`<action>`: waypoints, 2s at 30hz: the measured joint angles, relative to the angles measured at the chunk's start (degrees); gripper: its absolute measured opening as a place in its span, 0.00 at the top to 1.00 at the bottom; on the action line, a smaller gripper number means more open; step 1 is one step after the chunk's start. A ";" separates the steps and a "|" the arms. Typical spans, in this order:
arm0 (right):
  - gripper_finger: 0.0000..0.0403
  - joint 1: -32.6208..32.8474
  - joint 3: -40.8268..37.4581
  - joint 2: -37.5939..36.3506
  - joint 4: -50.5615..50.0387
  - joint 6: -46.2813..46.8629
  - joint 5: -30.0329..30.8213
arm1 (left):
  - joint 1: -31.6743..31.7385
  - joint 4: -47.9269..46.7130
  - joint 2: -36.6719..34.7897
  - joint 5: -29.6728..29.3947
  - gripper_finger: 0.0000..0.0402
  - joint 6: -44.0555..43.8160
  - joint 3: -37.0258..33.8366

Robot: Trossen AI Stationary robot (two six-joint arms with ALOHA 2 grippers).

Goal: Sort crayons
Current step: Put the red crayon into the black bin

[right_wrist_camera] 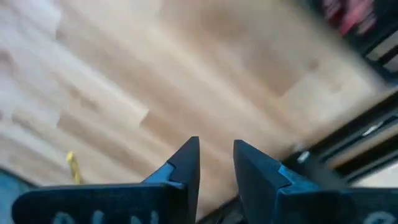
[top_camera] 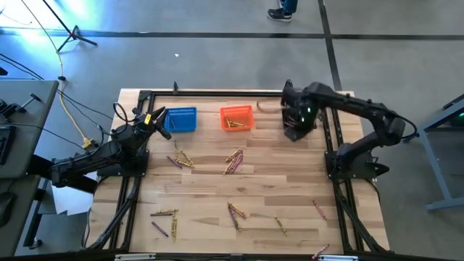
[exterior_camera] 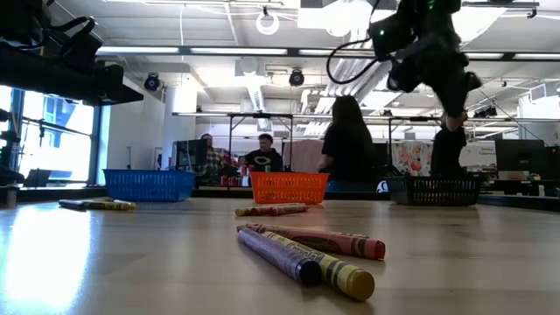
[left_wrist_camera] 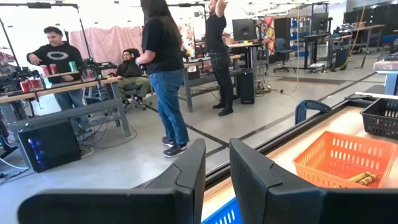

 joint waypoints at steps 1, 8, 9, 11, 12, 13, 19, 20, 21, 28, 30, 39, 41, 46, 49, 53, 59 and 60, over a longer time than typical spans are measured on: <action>0.80 2.49 -0.83 -0.63 -0.36 2.23 -0.42 | 0.00 0.01 0.00 0.01 0.85 0.00 -0.01; 0.81 23.29 -6.95 -3.30 -0.32 21.67 -5.27 | -0.02 0.00 -0.01 0.01 0.85 0.00 0.01; 0.81 26.12 -7.85 -3.32 -0.27 24.03 -5.75 | 0.00 0.00 0.01 0.01 0.85 0.00 0.01; 0.81 31.50 -10.01 -3.32 0.19 28.44 -6.91 | 0.00 0.02 -0.01 0.01 0.85 0.00 -0.01; 0.81 33.78 -11.35 -3.32 1.23 30.54 -8.20 | -0.01 0.02 -0.01 0.01 0.85 0.00 0.00; 0.81 36.03 -12.82 -3.32 2.61 32.27 -9.57 | -0.02 0.00 -0.01 0.01 0.85 0.00 0.01; 0.81 45.25 -22.65 -3.28 17.73 40.34 -18.32 | 0.00 0.02 -0.01 0.01 0.85 0.00 0.01; 0.80 46.37 -23.90 -3.28 20.48 41.62 -18.62 | -0.02 0.00 0.01 -0.01 0.85 0.00 -0.01; 0.80 47.38 -25.15 -3.28 22.94 42.83 -18.80 | -0.01 0.01 0.00 0.01 0.85 0.00 0.00; 0.80 53.40 -32.11 -3.28 33.36 49.06 -18.99 | -0.01 0.02 0.00 0.01 0.85 0.00 0.00; 0.80 55.34 -33.53 -3.28 35.19 50.29 -18.99 | 0.00 0.02 0.00 0.01 0.85 0.00 0.01; 0.80 62.04 -38.34 -3.28 46.19 55.63 -18.12 | -0.02 0.01 0.00 0.01 0.85 0.00 -0.01; 0.80 62.71 -39.35 -3.28 49.20 56.49 -17.89 | -0.02 0.00 0.00 -0.01 0.85 0.00 0.01; 0.80 63.41 -42.29 -3.30 52.60 58.34 -17.73 | -0.01 0.02 0.00 0.00 0.85 0.00 0.00; 0.80 63.32 -43.65 -3.53 54.60 59.63 -18.11 | 0.00 0.01 0.00 0.01 0.85 0.00 0.01; 0.81 63.32 -44.41 -3.54 55.93 60.76 -18.13 | -0.02 0.02 -0.01 0.01 0.85 0.00 0.01; 0.95 63.21 -44.50 -3.47 56.37 60.72 -17.86 | -0.01 0.00 -0.01 0.01 0.85 0.00 0.00; 0.97 63.21 -44.50 -3.47 56.37 60.68 -17.81 | -0.01 0.02 0.00 0.01 0.85 0.00 -0.01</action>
